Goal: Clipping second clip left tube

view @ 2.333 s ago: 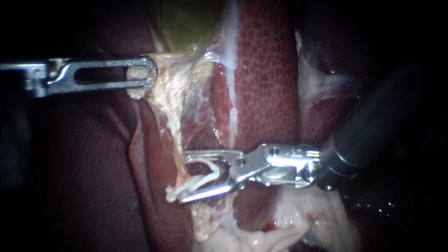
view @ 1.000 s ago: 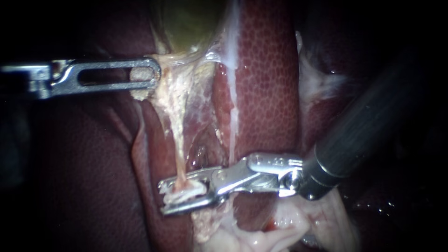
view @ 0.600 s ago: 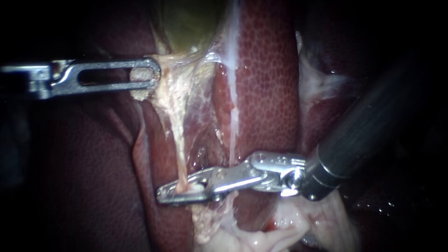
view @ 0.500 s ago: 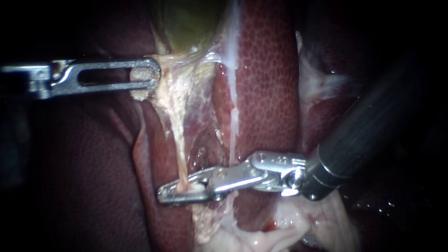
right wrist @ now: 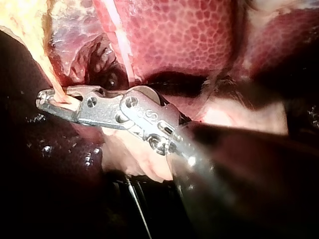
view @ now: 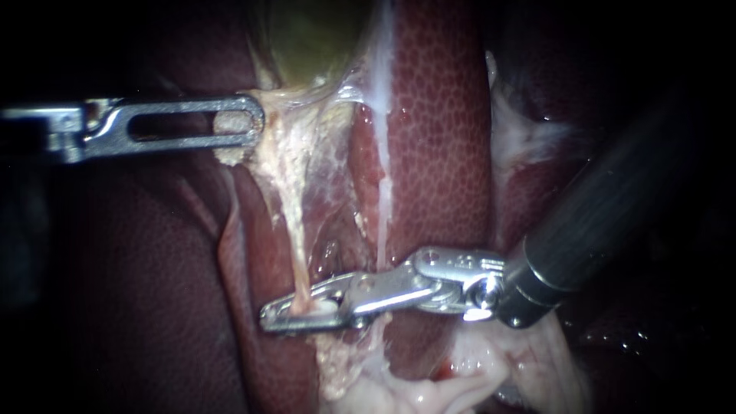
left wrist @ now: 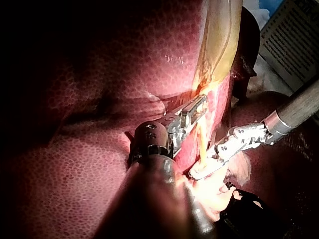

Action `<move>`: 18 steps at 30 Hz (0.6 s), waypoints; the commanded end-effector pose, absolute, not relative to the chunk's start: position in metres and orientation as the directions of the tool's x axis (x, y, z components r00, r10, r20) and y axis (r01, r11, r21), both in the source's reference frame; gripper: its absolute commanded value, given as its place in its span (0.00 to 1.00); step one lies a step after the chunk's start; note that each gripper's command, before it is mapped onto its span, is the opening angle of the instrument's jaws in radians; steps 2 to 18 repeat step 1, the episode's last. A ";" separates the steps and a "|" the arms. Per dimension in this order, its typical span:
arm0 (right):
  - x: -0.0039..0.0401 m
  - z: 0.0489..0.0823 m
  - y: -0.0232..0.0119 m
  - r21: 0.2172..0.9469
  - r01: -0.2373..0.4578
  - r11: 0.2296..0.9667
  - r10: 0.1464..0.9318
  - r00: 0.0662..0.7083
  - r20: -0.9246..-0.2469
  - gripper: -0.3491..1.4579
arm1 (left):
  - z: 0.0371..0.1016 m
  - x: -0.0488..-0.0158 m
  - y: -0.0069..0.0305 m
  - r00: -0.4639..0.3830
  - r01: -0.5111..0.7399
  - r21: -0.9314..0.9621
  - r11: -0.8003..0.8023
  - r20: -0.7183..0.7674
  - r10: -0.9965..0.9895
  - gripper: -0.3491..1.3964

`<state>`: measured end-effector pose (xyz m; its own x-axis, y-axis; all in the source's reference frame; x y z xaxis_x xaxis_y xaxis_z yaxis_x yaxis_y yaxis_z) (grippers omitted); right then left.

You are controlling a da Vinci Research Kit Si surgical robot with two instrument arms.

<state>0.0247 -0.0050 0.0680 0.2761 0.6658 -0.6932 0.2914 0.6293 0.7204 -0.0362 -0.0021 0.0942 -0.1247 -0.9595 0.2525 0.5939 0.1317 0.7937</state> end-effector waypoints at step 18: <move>0.0247 0.0680 -0.0050 0.720 0.291 0.629 0.666 0.275 -0.693 0.00 | 0.0942 -0.0362 -0.0021 -0.125 0.594 0.794 0.132 0.253 -0.960 0.00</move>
